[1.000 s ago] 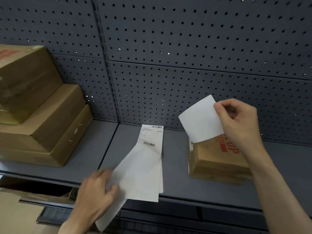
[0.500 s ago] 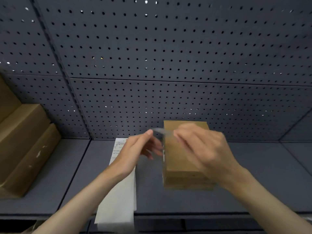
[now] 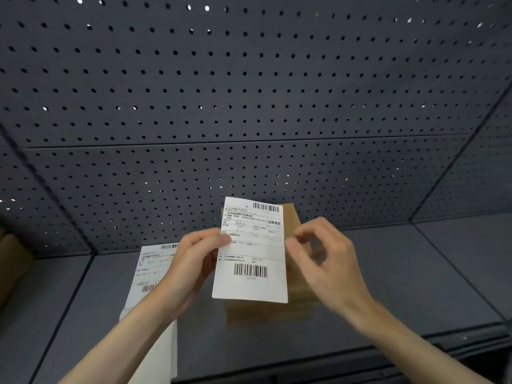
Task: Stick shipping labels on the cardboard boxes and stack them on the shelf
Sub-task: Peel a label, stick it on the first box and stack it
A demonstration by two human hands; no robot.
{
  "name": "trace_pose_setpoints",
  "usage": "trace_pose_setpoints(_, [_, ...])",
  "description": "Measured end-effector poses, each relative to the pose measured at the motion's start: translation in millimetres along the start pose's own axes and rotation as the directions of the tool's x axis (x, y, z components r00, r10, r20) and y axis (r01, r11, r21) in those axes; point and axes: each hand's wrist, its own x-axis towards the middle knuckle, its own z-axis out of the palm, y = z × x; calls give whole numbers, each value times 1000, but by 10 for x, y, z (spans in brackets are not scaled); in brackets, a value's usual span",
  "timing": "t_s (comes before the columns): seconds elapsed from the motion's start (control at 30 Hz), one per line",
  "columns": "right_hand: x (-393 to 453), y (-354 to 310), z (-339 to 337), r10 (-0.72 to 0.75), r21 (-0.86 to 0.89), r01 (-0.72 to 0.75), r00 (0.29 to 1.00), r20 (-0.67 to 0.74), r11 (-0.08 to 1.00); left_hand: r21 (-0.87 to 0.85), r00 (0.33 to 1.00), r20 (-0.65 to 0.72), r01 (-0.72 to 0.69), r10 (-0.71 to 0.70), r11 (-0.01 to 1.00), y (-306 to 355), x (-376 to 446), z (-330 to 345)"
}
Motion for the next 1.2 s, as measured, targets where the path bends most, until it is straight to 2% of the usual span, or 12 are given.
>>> trace_pose_setpoints(0.03, [60,5,-15,249,139,-257,966,72,956,6,1000,6,2,-2,1000,-14,19,17])
trace_pose_setpoints(0.07, [119,19,-25,420,255,-461,885,200,850,13,1000,13,9,-9,1000,-22,37,36])
trace_pose_setpoints(0.1, [169,44,-36,504,327,-597,798,329,732,27,1000,20,8,-9,1000,-52,63,42])
trace_pose_setpoints(0.13, [207,65,-48,524,365,-666,742,418,650,43,1000,23,13,-14,999,-54,75,61])
trace_pose_setpoints(0.17, [235,87,-54,519,383,-687,722,457,618,63,1000,22,13,-14,998,-70,91,68])
trace_pose_setpoints(0.33, [300,209,-17,497,346,-626,773,395,699,318,1000,-5,-2,3,948,-176,168,94])
trace_pose_setpoints(0.5, [381,315,-22,486,273,-609,775,404,745,516,996,34,-85,79,852,-227,248,60])
trace_pose_setpoints(0.67, [476,421,-33,490,223,-606,768,412,763,732,972,132,-228,194,642,-235,329,25])
trace_pose_setpoints(0.87, [536,499,33,495,214,-600,775,393,770,767,979,97,-188,179,613,-336,469,-21])
trace_pose_setpoints(1.1, [558,545,39,518,194,-612,768,378,767,869,968,84,-188,237,458,-352,468,42])
trace_pose_setpoints(1.2, [572,549,42,525,194,-618,765,374,762,867,966,62,-176,249,467,-363,478,51])
